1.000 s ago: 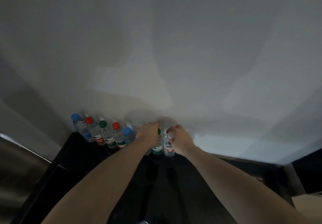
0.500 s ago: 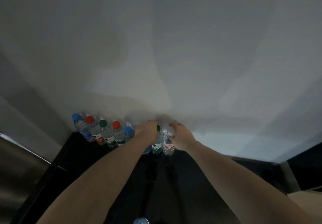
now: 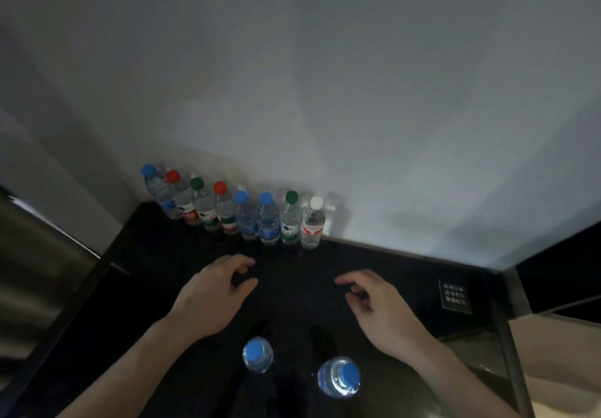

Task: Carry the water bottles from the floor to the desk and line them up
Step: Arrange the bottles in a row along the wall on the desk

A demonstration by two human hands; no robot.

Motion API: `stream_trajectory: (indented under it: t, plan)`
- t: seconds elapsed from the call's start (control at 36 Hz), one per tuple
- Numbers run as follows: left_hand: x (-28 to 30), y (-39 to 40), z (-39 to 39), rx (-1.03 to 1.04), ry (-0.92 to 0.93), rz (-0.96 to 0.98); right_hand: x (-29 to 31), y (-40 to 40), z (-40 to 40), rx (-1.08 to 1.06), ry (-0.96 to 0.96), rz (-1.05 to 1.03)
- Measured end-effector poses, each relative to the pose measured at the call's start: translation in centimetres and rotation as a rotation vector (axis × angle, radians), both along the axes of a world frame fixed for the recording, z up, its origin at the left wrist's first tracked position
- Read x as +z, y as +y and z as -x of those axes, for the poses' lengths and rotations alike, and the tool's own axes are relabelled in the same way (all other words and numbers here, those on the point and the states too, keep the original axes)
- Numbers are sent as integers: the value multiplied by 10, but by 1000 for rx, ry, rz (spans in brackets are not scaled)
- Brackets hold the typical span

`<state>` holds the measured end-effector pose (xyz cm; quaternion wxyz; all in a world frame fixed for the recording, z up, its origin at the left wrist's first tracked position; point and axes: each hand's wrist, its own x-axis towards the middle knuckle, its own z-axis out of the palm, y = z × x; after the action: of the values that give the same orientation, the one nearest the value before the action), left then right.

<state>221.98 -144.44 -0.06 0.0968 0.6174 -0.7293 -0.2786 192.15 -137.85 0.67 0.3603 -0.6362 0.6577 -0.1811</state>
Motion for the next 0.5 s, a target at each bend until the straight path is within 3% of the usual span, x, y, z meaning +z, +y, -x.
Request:
stream_trajectory:
  t: [0.25,0.5]
  plan:
    - [-42,89,-1,78,-9,-123,-11,64,0,153,56,-140]
    - [-74,131,39,107,-179,-213,-27,99,7,421,208,-166]
